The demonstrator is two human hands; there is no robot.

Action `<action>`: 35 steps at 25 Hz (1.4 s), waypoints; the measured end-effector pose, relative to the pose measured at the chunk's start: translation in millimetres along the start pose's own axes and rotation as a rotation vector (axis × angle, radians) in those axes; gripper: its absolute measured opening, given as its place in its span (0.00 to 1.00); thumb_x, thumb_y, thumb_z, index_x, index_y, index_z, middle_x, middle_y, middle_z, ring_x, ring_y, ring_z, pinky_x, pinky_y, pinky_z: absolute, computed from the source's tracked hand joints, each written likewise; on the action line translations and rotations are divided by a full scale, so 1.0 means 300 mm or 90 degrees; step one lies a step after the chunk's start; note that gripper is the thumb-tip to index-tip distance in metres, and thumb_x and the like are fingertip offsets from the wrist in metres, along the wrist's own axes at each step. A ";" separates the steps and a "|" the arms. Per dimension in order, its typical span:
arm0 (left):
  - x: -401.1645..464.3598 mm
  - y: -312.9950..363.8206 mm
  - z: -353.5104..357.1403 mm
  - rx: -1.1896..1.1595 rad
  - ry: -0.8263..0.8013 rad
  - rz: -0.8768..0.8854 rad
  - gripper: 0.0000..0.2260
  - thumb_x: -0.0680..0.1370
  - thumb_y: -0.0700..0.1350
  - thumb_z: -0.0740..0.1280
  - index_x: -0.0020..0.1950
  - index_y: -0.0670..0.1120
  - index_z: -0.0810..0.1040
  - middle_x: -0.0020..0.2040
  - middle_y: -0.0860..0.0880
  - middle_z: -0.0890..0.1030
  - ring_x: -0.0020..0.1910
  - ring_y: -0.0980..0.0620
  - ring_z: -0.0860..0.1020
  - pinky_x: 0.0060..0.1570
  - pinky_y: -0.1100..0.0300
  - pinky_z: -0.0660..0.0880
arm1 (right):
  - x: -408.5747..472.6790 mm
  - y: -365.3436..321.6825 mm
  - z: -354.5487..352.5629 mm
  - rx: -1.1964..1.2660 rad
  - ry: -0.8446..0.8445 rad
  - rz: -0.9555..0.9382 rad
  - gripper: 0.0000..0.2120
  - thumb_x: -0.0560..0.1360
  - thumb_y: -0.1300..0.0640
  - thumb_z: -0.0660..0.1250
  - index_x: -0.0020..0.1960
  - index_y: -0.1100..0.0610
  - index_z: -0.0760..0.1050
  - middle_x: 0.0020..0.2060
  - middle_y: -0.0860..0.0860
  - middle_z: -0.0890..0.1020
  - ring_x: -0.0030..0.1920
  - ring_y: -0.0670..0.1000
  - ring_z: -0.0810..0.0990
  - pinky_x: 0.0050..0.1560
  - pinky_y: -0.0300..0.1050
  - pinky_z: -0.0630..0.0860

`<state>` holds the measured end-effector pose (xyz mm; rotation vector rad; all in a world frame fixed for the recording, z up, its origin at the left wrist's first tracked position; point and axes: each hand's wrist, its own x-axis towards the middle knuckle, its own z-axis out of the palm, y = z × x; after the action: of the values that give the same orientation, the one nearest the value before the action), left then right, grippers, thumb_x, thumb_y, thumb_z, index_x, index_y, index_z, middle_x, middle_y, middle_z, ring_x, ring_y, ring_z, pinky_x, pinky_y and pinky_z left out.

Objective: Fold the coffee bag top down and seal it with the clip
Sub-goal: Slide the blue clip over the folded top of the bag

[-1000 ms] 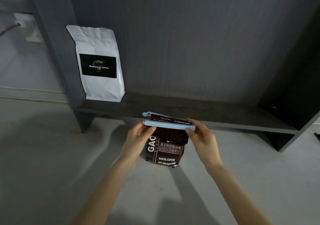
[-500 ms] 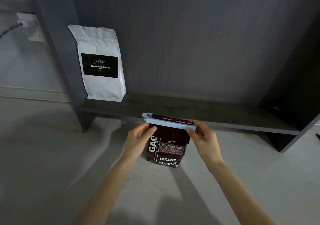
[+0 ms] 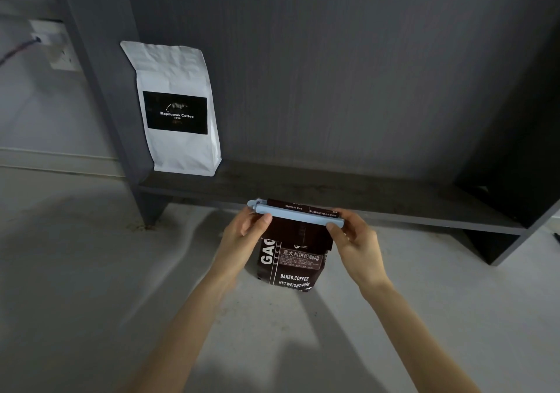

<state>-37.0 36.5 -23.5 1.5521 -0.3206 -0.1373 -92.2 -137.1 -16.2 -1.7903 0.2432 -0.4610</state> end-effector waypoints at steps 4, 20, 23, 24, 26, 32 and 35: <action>-0.004 0.007 -0.008 0.000 0.031 -0.011 0.07 0.75 0.48 0.62 0.48 0.62 0.72 0.46 0.61 0.79 0.43 0.70 0.77 0.41 0.70 0.73 | -0.007 -0.001 -0.002 0.003 -0.006 0.002 0.08 0.74 0.60 0.63 0.51 0.51 0.72 0.41 0.52 0.80 0.39 0.47 0.79 0.35 0.30 0.76; 0.008 -0.018 0.009 -0.172 0.065 -0.055 0.05 0.74 0.42 0.64 0.47 0.52 0.75 0.48 0.53 0.80 0.48 0.57 0.77 0.45 0.62 0.70 | -0.021 0.005 0.004 0.023 -0.001 -0.003 0.08 0.74 0.62 0.62 0.50 0.51 0.72 0.41 0.51 0.80 0.39 0.46 0.79 0.35 0.28 0.75; 0.005 -0.018 0.015 -0.163 0.076 -0.048 0.04 0.74 0.42 0.63 0.45 0.51 0.74 0.45 0.55 0.80 0.45 0.60 0.77 0.43 0.65 0.70 | -0.024 0.008 0.006 0.030 0.004 -0.007 0.08 0.74 0.62 0.62 0.50 0.51 0.71 0.41 0.51 0.79 0.40 0.45 0.78 0.36 0.28 0.76; 0.003 -0.016 0.017 -0.162 0.076 -0.041 0.04 0.75 0.41 0.63 0.44 0.50 0.73 0.43 0.55 0.80 0.43 0.62 0.77 0.40 0.67 0.71 | -0.024 0.009 0.006 0.032 0.004 -0.006 0.08 0.74 0.62 0.62 0.50 0.51 0.71 0.42 0.51 0.79 0.41 0.45 0.78 0.37 0.28 0.76; 0.000 -0.017 0.020 -0.159 0.078 -0.029 0.04 0.75 0.40 0.62 0.43 0.49 0.72 0.42 0.55 0.79 0.38 0.66 0.78 0.35 0.75 0.72 | -0.022 0.012 0.006 0.033 0.003 -0.001 0.08 0.74 0.62 0.62 0.51 0.52 0.72 0.44 0.52 0.79 0.43 0.46 0.78 0.36 0.27 0.76; 0.006 -0.020 0.018 -0.132 0.092 -0.031 0.04 0.74 0.41 0.64 0.42 0.50 0.72 0.44 0.54 0.79 0.36 0.70 0.77 0.33 0.79 0.70 | -0.016 0.018 0.009 0.020 0.006 0.009 0.11 0.74 0.61 0.62 0.57 0.57 0.72 0.46 0.54 0.79 0.45 0.49 0.78 0.36 0.27 0.77; 0.007 -0.024 0.020 -0.120 0.094 -0.025 0.03 0.75 0.41 0.63 0.45 0.49 0.73 0.45 0.54 0.79 0.37 0.71 0.77 0.34 0.80 0.70 | -0.019 0.024 0.014 0.032 0.017 0.006 0.10 0.74 0.61 0.62 0.55 0.54 0.72 0.45 0.53 0.80 0.43 0.48 0.79 0.37 0.29 0.77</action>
<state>-35.8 30.1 -30.3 1.3742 -0.1554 -0.0807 -95.0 -133.1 -25.0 -1.7337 0.2552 -0.4805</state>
